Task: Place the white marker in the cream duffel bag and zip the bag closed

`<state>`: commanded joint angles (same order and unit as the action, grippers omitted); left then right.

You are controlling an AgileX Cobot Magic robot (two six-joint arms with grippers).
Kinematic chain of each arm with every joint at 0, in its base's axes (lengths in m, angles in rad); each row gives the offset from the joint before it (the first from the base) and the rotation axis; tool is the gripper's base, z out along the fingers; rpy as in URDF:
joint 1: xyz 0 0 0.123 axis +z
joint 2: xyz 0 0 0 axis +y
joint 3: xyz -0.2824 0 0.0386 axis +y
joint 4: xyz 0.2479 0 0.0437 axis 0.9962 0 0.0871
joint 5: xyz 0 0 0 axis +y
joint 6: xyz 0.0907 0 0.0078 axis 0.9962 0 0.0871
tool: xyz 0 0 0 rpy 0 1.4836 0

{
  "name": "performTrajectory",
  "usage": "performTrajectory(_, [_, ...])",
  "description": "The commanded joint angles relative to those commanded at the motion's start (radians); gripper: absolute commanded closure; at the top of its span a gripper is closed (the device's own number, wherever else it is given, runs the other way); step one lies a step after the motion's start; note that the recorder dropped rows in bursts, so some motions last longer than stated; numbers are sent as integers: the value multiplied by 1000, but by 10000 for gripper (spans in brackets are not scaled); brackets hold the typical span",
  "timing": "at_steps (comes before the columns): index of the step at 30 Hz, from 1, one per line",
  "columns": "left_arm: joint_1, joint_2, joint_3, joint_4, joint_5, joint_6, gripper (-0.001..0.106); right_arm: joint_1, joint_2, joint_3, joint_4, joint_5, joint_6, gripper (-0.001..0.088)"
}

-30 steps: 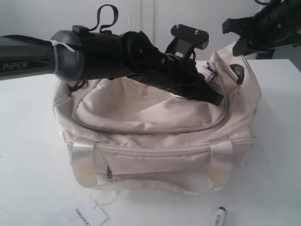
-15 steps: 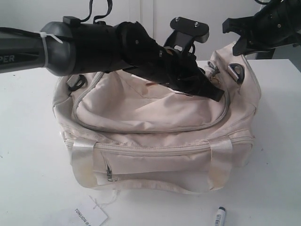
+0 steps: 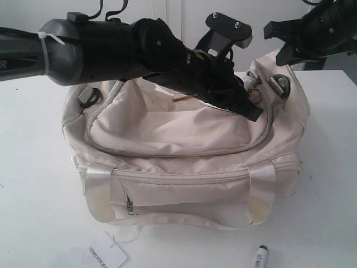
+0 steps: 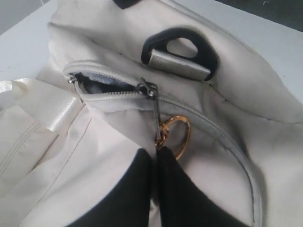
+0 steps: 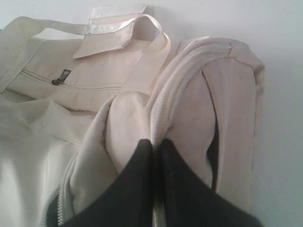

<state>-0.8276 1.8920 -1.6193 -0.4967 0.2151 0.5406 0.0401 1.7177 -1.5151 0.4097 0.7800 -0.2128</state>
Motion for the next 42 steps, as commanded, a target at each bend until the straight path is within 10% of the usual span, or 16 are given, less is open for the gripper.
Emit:
performTrajectory(8, [0,-2,0,4,10,18,562,0,0,0,0,0,0,868])
performTrajectory(28, [-2,-42,0,-50,195,40,555,0,0,0,0,0,0,868])
performTrajectory(42, [2,35,0,-48,21,40,555,0,0,0,0,0,0,868])
